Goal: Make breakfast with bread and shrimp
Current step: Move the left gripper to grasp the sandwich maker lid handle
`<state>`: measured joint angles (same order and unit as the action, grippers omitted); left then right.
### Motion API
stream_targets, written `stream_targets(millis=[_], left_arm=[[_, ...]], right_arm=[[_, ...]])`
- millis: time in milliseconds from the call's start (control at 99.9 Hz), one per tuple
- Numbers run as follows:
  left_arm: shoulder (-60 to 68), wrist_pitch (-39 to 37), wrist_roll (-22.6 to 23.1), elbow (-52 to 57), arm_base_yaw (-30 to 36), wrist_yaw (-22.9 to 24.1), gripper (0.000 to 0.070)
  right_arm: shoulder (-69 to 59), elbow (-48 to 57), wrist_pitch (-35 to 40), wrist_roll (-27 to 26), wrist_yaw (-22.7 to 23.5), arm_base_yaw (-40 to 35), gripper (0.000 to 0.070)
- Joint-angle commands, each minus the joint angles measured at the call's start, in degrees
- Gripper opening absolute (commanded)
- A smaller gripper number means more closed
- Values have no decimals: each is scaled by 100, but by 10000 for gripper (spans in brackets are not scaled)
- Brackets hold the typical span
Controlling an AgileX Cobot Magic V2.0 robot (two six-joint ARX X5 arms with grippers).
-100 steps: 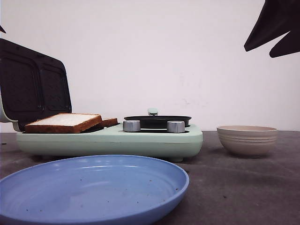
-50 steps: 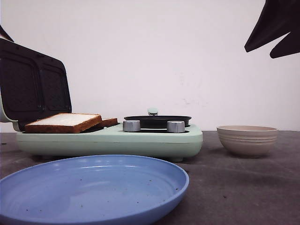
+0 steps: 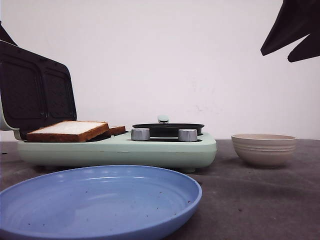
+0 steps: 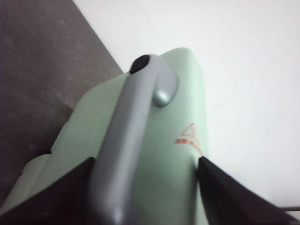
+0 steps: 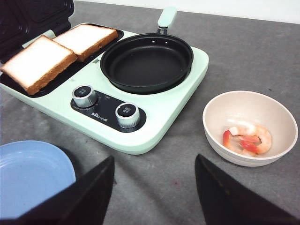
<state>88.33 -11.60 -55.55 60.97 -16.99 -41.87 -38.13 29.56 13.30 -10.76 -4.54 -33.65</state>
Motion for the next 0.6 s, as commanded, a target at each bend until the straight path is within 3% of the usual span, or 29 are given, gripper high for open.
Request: stream_targets(millis=[0,50,210,370,551,591], left_arm=[[129,83,44,72,9,52,257],[129,74,44,70,9,50,226],[129,-83,-74,72,2,79,245],[129,-85,-109,72,2,186,215],[129,-87,-107,72,2,245,22],[129,-85,-107,72,2,245,10]], right_arm=[[-37,48,-37,-61,-2,-33,329],[-37,48,-37,-61,-2,-33,329],[-37,48,-37,-61,0,-33,329],[-37,48,-37,-61,-2,-33,329],[-37,48,-37,-61,-2,-33,329],[-37,48,-39,-61,-2,-33,329]])
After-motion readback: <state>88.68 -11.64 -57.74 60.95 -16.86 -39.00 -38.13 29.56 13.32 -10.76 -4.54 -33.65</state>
